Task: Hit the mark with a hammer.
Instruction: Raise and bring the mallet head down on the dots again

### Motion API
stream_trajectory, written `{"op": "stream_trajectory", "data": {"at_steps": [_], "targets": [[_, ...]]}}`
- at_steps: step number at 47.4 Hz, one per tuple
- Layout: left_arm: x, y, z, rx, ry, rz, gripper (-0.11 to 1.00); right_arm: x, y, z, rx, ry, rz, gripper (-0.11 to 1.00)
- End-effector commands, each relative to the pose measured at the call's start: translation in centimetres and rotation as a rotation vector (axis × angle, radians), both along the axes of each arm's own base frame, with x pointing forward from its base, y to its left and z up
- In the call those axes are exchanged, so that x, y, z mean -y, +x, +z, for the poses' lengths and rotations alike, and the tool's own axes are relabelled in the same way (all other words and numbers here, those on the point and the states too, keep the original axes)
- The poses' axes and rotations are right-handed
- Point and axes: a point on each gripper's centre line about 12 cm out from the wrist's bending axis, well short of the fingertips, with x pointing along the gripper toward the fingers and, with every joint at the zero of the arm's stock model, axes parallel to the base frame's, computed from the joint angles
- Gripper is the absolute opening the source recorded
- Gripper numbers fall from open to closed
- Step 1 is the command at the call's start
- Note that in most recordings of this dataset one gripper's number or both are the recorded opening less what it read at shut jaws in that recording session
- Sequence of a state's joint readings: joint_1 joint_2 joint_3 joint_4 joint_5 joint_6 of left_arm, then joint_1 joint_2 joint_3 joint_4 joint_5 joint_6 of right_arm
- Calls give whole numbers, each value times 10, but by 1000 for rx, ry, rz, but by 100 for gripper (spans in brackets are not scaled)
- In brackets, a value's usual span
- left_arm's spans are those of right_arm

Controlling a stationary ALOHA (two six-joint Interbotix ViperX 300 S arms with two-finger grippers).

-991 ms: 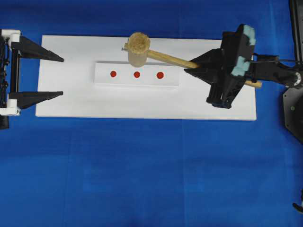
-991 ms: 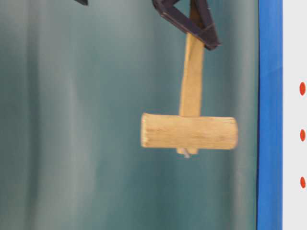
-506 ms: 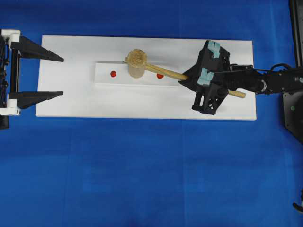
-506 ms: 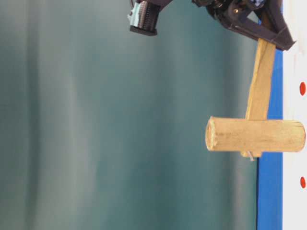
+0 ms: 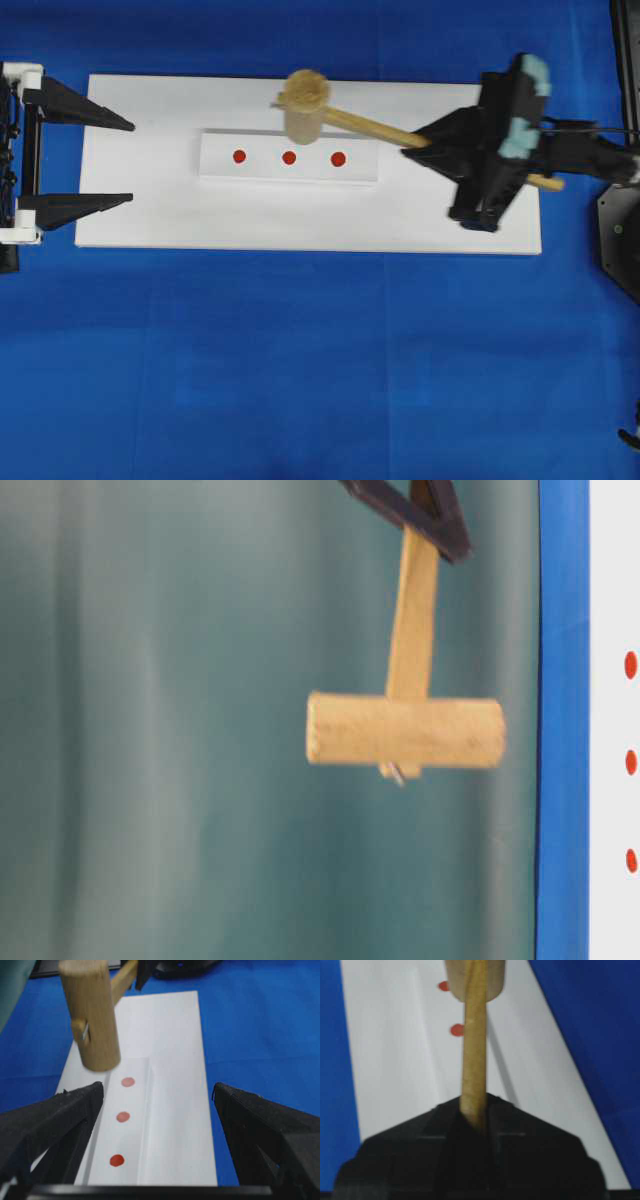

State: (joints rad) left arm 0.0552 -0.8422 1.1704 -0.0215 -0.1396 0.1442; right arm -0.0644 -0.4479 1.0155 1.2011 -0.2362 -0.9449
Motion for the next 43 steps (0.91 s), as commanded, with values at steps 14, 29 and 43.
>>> {"op": "stream_trajectory", "data": {"at_steps": [14, 29, 43], "targets": [[0, 2, 4, 12, -2, 2, 89, -1, -18, 7, 43, -3, 0, 2], [0, 1, 3, 12, -2, 2, 89, 0, -16, -43, -126, 34, -31, 2], [0, 1, 5, 17, -20, 6, 89, 0, -13, -62, -195, 71, -48, 2]]}}
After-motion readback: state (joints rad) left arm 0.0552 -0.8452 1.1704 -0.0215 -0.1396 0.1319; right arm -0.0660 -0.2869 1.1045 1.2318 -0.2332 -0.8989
